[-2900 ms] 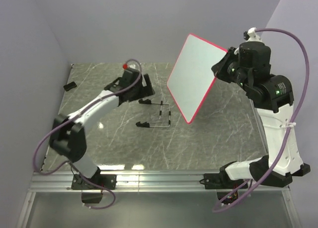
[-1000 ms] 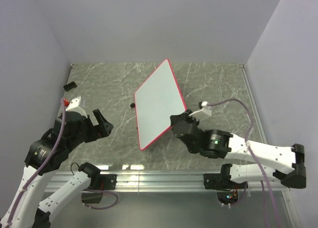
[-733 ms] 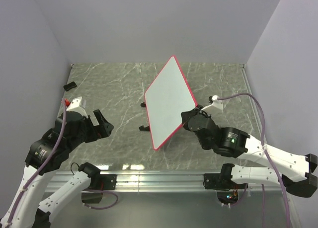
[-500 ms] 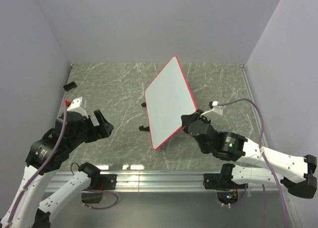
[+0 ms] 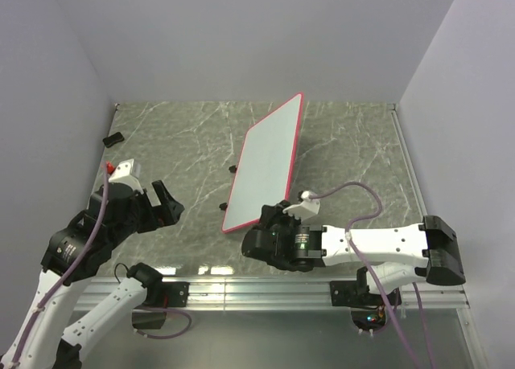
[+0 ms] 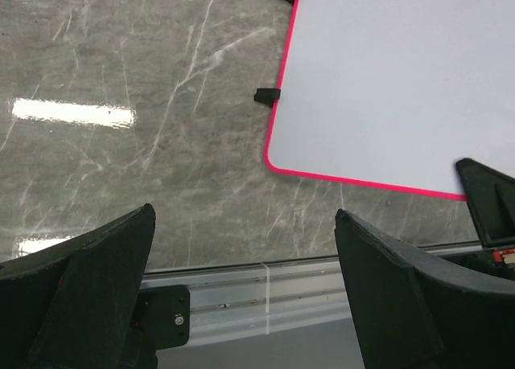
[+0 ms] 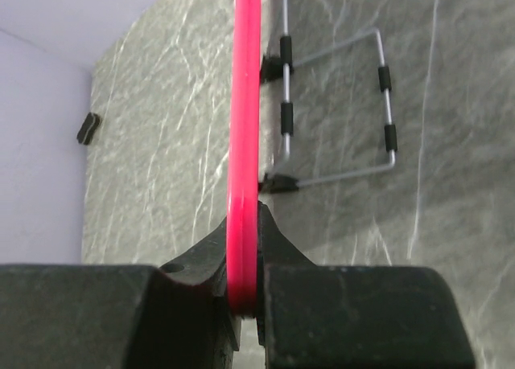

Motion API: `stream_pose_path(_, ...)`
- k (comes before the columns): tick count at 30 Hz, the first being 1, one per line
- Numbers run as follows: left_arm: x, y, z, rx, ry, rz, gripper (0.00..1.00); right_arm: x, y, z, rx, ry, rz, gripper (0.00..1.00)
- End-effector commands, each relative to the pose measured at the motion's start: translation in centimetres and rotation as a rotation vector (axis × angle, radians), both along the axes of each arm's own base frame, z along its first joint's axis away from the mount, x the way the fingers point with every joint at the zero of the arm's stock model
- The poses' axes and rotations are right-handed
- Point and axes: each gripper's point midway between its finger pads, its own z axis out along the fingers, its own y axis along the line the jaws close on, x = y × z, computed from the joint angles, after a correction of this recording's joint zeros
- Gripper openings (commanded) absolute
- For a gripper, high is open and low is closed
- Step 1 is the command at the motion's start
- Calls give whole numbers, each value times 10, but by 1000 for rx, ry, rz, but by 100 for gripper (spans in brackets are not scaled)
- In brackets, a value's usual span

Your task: Erase the whiteboard

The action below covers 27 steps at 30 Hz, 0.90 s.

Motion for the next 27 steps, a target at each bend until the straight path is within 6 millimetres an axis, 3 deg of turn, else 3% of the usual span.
stream_pose_path(1,-1,-3,7,-5,-37,-39,99,-37,-19,-52,-164,154,58,0)
stream_pose_path(6,-3,-5,8,-10,-48,-55,100,-53,-21,-66,-141,183,78,0)
stream_pose_path(9,-4,-6,8,-11,-53,-60,99,-56,-24,-54,-151,166,84,36)
stream_pose_path(12,-5,-6,9,-13,-58,-65,100,-55,-31,-40,-179,147,86,58)
stream_pose_path(20,-7,-6,11,-15,-78,-72,99,-54,-47,-11,-220,127,77,69)
stream_pose_path(22,-8,-5,12,-15,-80,-68,99,-56,-49,-4,-232,128,81,78)
stream_pose_path(23,-8,-4,13,-17,-87,-66,100,-57,-48,-1,-230,126,84,90)
stream_pose_path(24,-9,-4,14,-21,-91,-61,99,-60,-53,2,-260,123,91,95)
stream_pose_path(27,-11,0,17,-24,-106,-42,99,-66,-48,28,-278,100,130,100)
